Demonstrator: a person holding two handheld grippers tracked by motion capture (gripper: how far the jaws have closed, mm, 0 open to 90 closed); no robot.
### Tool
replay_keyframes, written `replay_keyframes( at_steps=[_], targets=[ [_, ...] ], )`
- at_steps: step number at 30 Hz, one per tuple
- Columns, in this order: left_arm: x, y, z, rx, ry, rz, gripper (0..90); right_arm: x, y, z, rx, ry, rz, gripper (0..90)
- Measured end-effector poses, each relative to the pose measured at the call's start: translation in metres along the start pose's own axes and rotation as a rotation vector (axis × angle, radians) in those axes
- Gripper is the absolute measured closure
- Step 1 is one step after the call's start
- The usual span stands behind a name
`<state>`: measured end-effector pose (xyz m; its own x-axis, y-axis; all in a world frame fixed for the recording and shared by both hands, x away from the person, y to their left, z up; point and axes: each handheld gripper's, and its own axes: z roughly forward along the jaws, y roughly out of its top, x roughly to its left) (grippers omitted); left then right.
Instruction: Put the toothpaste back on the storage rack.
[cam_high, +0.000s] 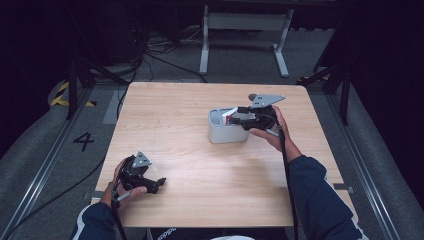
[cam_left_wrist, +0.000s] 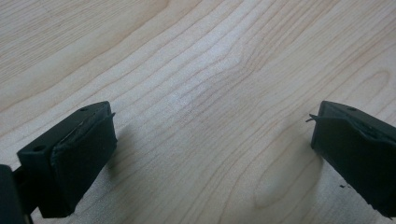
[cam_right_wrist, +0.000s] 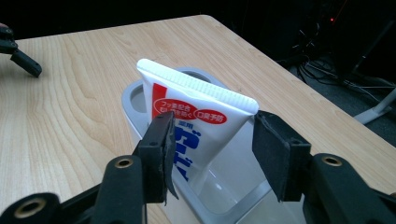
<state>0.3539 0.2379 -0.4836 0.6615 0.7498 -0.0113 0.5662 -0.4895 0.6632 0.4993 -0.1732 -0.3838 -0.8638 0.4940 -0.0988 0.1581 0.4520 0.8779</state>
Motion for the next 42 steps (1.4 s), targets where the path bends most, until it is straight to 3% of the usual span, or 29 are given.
replay_keyframes(
  at_steps=[7, 27, 42],
  targets=[
    [0.000, 0.000, 0.000, 0.000, -0.002, 0.003, 0.4, 0.003, 0.003, -0.006, 0.008, 0.005, -0.006, 48.4],
    [0.000, 0.000, 0.000, 0.001, -0.001, 0.003, 0.4, 0.014, 0.008, -0.029, 0.113, -0.070, -0.074, 38.1],
    [0.000, 0.000, 0.000, 0.000, -0.002, 0.003, 0.4, 0.019, 0.002, -0.049, 0.152, -0.103, -0.096, 34.3]
  ],
)
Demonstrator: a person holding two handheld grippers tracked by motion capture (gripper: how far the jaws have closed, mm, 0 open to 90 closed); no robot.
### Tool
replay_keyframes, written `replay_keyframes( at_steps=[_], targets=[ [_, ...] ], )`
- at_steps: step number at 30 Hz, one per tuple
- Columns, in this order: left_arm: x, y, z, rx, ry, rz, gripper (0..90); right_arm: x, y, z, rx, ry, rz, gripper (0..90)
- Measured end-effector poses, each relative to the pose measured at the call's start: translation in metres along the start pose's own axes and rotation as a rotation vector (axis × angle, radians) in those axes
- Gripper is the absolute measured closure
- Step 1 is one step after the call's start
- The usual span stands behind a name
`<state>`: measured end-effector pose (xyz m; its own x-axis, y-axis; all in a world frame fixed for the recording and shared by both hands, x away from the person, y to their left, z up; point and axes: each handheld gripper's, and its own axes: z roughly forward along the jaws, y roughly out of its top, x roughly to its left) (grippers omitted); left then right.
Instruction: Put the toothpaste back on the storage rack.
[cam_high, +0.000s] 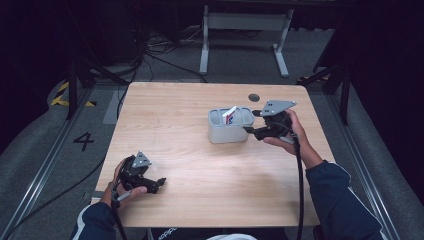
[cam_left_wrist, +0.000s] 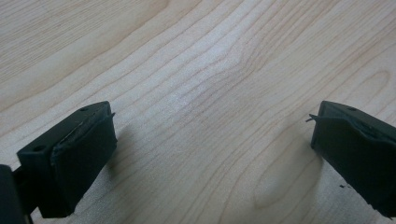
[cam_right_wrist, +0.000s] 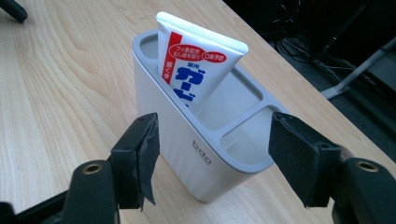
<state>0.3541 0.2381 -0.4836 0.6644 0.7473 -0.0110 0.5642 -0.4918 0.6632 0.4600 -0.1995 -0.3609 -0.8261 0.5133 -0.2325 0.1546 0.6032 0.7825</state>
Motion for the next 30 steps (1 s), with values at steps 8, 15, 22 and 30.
replay_keyframes(
  at_steps=[8, 15, 22, 30],
  targets=[
    [0.000, 0.000, 0.000, 0.004, 0.000, 0.001, 0.2, 0.005, -0.005, -0.012, 0.030, -0.019, -0.022, 31.2],
    [0.001, 0.000, 0.000, 0.001, -0.004, 0.002, 0.2, 0.008, -0.017, -0.021, 0.054, -0.037, -0.021, 30.2],
    [0.001, 0.001, 0.000, 0.005, 0.003, 0.012, 0.2, 0.010, -0.034, -0.029, 0.071, -0.053, -0.007, 30.4],
    [0.001, 0.001, 0.000, 0.006, 0.002, 0.011, 0.2, 0.013, -0.062, -0.035, 0.103, -0.052, 0.005, 29.5]
  ],
)
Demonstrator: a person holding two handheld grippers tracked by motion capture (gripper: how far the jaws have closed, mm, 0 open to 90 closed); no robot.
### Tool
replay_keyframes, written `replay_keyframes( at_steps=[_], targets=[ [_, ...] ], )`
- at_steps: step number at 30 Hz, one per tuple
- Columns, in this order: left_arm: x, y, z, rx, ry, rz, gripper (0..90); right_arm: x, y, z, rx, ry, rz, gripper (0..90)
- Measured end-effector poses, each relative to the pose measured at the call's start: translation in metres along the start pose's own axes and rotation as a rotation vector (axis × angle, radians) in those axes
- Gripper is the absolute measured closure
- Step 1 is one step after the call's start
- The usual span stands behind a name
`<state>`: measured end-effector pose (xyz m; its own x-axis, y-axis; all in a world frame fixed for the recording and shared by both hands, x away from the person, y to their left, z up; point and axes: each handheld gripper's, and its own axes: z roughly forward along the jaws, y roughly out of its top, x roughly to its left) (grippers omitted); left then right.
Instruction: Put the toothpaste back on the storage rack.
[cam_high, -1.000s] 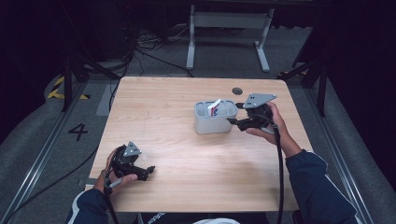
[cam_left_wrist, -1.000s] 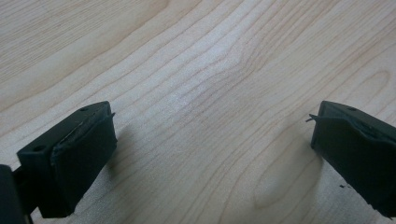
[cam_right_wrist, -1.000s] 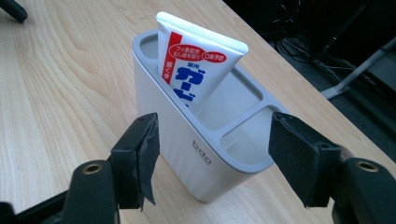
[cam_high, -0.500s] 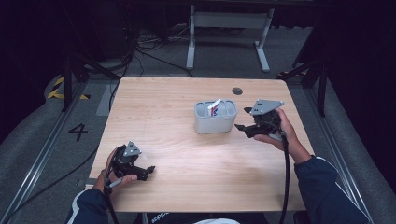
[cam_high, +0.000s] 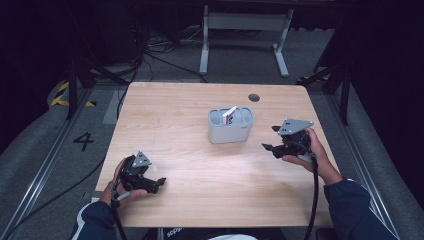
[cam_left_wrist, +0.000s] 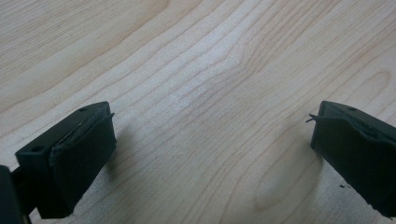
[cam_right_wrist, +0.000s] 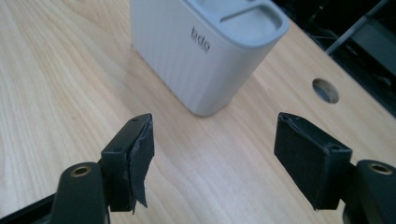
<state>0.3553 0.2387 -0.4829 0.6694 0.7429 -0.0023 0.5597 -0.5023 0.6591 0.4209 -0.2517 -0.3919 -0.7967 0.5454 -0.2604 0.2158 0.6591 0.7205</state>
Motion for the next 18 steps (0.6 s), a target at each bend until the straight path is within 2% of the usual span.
replay_keyframes(
  at_steps=[7, 9, 13, 18],
  targets=[
    [0.000, 0.000, 0.000, 0.001, -0.001, -0.004, 0.2, 0.001, -0.022, -0.005, 0.015, -0.013, 0.035, 28.4],
    [-0.001, 0.000, 0.000, 0.004, 0.001, -0.015, 0.2, 0.002, -0.029, -0.008, 0.010, -0.003, 0.045, 27.9],
    [-0.001, 0.001, 0.001, 0.001, 0.003, -0.019, 0.2, 0.004, -0.042, -0.015, 0.010, -0.004, 0.042, 26.2],
    [0.000, 0.001, 0.001, -0.005, 0.010, -0.011, 0.2, 0.004, -0.063, -0.020, 0.013, -0.013, 0.072, 25.7]
  ],
)
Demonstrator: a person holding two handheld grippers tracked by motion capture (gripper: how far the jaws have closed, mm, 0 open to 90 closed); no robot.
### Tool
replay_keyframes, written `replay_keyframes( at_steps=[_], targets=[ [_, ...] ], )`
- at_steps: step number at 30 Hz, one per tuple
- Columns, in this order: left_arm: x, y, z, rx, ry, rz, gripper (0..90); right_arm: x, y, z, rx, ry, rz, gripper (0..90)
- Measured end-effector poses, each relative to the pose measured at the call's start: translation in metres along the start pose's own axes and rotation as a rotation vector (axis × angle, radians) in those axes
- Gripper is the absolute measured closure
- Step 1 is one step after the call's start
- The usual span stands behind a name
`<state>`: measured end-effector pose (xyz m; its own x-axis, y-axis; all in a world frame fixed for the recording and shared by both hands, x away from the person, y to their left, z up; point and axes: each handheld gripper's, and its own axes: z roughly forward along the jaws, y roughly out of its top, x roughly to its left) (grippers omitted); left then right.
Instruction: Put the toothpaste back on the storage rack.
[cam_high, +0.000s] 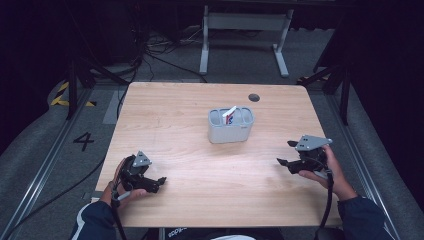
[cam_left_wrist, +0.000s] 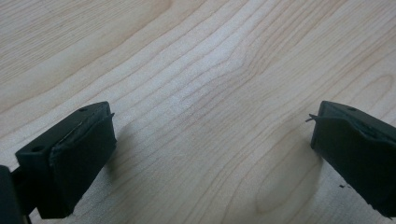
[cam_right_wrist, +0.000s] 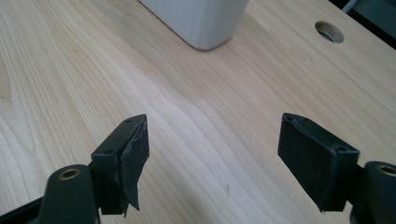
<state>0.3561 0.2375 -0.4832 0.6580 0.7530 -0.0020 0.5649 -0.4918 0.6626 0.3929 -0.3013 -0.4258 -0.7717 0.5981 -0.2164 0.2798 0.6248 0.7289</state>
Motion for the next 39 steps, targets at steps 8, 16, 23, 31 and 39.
replay_keyframes(
  at_steps=[8, 16, 23, 31, 39],
  targets=[
    [0.000, 0.000, 0.000, 0.000, 0.001, -0.002, 0.2, 0.001, -0.032, 0.001, 0.042, -0.014, 0.066, 22.8],
    [0.000, 0.000, 0.000, 0.001, -0.002, -0.009, 0.2, 0.001, -0.064, -0.003, 0.041, -0.016, 0.165, 21.3],
    [0.000, 0.000, 0.000, 0.000, -0.002, -0.010, 0.2, 0.003, -0.089, -0.012, 0.012, -0.026, 0.254, 20.4],
    [-0.001, 0.000, 0.000, 0.001, -0.001, -0.010, 0.2, -0.003, -0.098, -0.016, 0.039, -0.052, 0.354, 16.6],
    [0.000, 0.001, 0.001, 0.001, 0.004, -0.002, 0.2, -0.002, -0.097, -0.015, 0.046, -0.069, 0.363, 15.6]
  ],
)
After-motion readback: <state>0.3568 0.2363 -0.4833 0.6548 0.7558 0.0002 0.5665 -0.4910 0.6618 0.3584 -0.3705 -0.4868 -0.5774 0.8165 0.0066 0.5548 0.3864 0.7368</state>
